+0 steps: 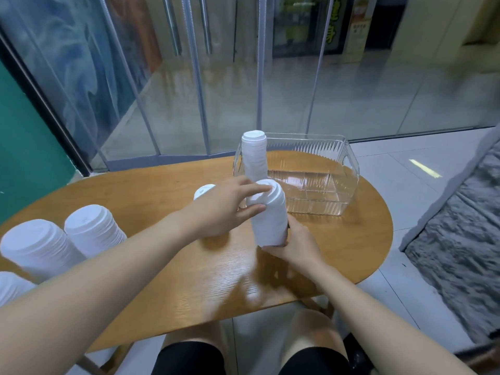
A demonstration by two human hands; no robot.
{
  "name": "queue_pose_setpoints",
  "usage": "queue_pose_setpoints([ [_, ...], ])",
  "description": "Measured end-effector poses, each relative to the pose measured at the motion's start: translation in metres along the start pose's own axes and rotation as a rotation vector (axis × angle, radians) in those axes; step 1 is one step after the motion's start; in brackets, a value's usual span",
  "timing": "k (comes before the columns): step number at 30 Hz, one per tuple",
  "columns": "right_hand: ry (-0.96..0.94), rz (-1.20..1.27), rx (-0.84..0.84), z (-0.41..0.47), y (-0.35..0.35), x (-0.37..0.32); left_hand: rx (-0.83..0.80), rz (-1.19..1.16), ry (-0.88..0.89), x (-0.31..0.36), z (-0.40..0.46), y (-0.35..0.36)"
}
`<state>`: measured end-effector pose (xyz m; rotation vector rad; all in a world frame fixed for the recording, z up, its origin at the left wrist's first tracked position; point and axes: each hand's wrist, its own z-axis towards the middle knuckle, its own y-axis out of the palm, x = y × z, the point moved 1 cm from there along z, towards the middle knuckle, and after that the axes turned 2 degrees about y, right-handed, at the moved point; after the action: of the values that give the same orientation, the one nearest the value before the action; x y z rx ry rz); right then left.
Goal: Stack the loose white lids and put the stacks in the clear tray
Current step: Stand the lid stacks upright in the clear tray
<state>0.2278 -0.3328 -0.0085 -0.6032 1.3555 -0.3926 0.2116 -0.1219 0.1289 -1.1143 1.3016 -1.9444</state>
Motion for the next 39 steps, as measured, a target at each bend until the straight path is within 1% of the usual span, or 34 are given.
queue_pose_setpoints([
  [6, -0.055, 0.010, 0.112, 0.032, -0.035, -0.017, 0.088, -0.010, 0.065, 0.005, 0.038, -0.030],
  [8, -0.066, 0.016, 0.149, 0.048, -0.049, -0.022, 0.126, -0.016, 0.112, 0.007, 0.058, -0.038],
  [13, -0.060, 0.049, 0.172, 0.099, -0.079, -0.030, 0.191, 0.011, 0.151, -0.003, 0.117, -0.056],
  [15, -0.034, 0.075, 0.155, 0.120, -0.084, -0.026, 0.160, 0.036, 0.143, -0.013, 0.142, -0.056],
  [19, 0.055, 0.082, 0.079, 0.163, -0.082, -0.005, 0.049, 0.090, 0.129, -0.040, 0.189, -0.040],
  [24, 0.114, 0.091, 0.053, 0.211, -0.077, 0.024, 0.000, 0.148, 0.136, -0.074, 0.237, -0.017],
  [31, 0.134, 0.148, -0.011, 0.257, -0.048, 0.062, -0.084, 0.258, 0.159, -0.112, 0.268, 0.008],
  [35, 0.122, 0.112, -0.075, 0.272, -0.039, 0.077, -0.153, 0.252, 0.185, -0.125, 0.274, 0.011],
  [39, 0.099, 0.079, -0.087, 0.277, -0.031, 0.088, -0.164, 0.261, 0.199, -0.135, 0.279, 0.020],
])
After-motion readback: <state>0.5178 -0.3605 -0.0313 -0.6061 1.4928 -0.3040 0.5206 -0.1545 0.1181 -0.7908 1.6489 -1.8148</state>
